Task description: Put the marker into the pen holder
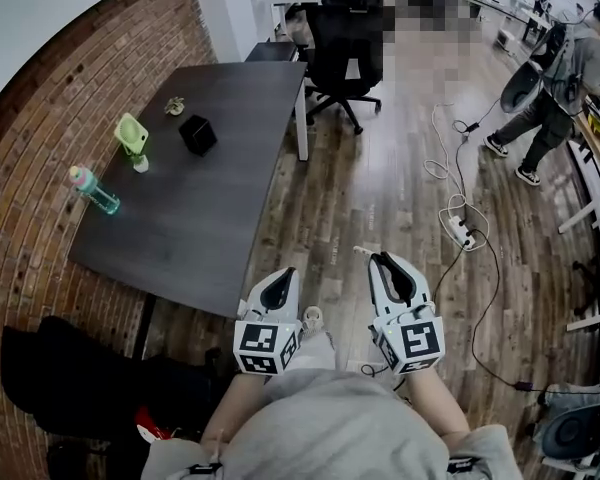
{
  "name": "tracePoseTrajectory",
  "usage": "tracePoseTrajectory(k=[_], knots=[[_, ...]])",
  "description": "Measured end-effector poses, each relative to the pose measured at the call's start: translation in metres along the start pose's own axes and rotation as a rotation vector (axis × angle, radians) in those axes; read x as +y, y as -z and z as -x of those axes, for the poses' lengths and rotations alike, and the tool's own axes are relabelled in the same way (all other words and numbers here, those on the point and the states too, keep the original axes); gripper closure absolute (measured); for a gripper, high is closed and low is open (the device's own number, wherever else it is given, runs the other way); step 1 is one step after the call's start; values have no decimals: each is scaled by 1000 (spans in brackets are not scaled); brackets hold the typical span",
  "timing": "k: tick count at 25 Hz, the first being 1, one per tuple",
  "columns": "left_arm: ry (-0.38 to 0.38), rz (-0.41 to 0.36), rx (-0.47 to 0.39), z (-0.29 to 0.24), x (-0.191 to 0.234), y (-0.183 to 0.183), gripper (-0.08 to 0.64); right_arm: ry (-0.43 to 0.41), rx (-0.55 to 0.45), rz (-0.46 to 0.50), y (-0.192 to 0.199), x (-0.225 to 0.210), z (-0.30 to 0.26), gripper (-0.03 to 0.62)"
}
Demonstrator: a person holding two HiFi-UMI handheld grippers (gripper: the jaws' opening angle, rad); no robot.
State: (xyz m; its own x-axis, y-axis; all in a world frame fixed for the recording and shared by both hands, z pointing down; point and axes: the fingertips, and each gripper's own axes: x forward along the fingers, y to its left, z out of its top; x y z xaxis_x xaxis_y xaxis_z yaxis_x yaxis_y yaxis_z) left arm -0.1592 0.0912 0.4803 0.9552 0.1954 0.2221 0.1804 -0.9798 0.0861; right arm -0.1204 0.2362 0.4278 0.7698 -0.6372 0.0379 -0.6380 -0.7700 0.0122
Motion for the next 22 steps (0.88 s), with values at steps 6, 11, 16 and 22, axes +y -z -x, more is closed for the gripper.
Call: tracePoseTrajectory(k=[6, 11, 16, 22], knots=[[3, -3, 1, -47, 29, -21, 543, 12, -3, 1, -11, -25, -57, 525], [6, -2, -1, -85, 59, -39, 543, 15, -7, 2, -21, -38, -107, 525], [19, -3, 3, -125, 89, -51, 543, 25, -11, 9, -28, -50, -156, 525], [25, 0, 1, -166, 121, -63, 543, 37, -14, 18, -34, -64, -206, 525]])
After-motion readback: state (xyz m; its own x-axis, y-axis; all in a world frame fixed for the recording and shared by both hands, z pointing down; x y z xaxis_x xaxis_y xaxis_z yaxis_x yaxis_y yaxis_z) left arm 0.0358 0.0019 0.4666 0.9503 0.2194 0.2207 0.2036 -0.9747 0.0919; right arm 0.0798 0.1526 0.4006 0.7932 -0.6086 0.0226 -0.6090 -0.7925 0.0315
